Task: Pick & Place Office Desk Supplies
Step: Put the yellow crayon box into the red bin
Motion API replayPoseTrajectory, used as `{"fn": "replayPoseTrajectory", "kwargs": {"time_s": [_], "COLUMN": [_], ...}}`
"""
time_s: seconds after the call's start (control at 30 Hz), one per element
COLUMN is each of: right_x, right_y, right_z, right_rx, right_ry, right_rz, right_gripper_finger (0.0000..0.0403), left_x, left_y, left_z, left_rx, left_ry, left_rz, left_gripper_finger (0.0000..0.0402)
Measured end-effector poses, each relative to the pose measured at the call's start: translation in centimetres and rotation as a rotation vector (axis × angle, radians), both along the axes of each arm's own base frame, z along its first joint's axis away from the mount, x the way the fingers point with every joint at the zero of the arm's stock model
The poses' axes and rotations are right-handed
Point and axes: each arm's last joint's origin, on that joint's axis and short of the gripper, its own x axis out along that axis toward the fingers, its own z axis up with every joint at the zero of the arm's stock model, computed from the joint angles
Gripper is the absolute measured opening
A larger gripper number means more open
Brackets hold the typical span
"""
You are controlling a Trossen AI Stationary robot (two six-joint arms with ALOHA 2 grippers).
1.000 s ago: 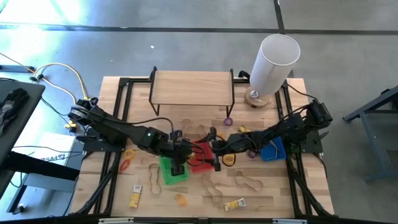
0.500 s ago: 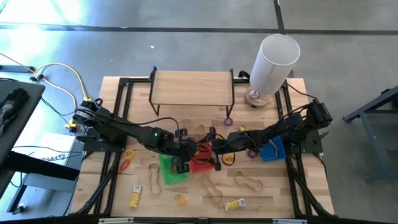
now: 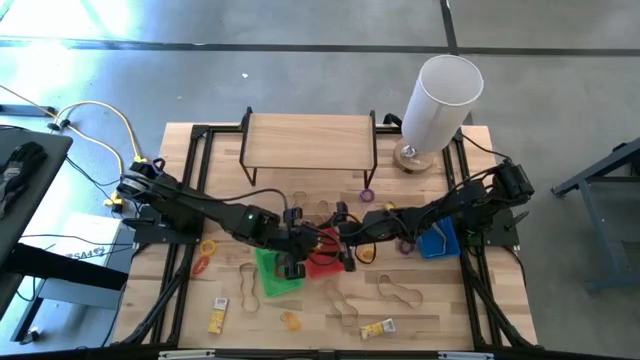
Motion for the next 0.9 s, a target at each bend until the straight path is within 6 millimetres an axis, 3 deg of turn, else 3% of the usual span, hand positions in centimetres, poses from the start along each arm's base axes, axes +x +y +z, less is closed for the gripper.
{"fn": "replayPoseTrajectory", "kwargs": {"time_s": [0.33, 0.9], "right_x": [-0.06, -0.05], "right_y": [-0.01, 0.05], "right_z": [-0.26, -0.16], "right_rx": [-0.011, -0.055], "right_ry": [0.026, 0.011], "right_rz": [0.002, 0.029], "right_gripper_finger": [0.0295, 0.0187], "left_x": [0.02, 0.08], "left_y": [-0.02, -0.01], "left_z": [0.02, 0.07], "left_rx": [-0.003, -0.003], "left_ry": [-0.002, -0.011], "left_rz": [-0.002, 0.000], "left_gripper_finger": [0.0104, 0.0104]}}
